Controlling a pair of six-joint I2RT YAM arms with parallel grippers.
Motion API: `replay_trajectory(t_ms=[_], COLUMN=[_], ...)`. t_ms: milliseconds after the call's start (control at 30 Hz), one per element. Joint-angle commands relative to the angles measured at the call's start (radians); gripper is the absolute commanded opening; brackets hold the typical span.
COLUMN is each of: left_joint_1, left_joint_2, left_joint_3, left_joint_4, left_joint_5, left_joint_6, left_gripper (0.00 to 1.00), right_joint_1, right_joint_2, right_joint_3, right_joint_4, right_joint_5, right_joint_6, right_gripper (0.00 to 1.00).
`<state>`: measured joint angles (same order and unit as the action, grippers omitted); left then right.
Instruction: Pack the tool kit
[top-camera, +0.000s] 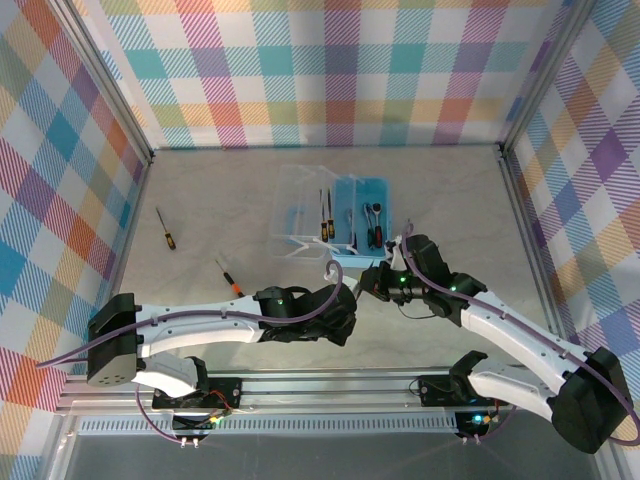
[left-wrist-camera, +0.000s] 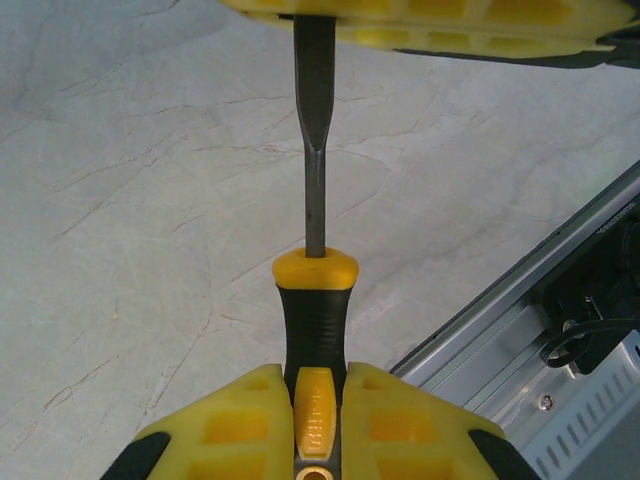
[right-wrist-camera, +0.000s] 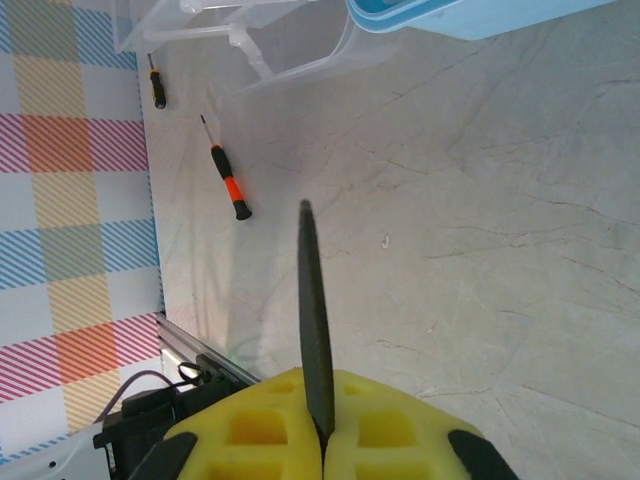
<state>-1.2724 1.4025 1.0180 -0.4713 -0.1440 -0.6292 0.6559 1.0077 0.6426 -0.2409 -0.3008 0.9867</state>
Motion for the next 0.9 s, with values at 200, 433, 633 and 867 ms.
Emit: replay_trajectory(t_ms=[200, 433, 633, 867], left_joint_1=[-0.003, 0.091, 0.183, 0.183], left_joint_2=[-0.103, -0.38, -0.622, -0.845], left_joint_3=[0.062, 0.031, -0.022, -0.054], left_joint_4=[-0.136, -0.49, -0.705, -0.816], left_joint_5=[-0.166, -0.535, -0.534, -0.549], left_joint_6=[0.01, -0.18, -0.277, -0.354], left_gripper=[0.78, 0.94, 0.94, 0.93], right_joint_1=[-0.029, -0.13, -0.159, -0.2], right_joint_2=[0.097, 0.497, 0.807, 1.084], right_joint_3=[0.247, 0.709, 1.064, 1.368], right_joint_4=[-0.185, -0.372, -0.488, -0.684], right_joint_5=[0.103, 0.149, 0.168, 0.084], right_joint_6=[-0.156, -0.425, -0.572, -0.7], right_gripper=[0.02, 0.03, 0.03, 0.06])
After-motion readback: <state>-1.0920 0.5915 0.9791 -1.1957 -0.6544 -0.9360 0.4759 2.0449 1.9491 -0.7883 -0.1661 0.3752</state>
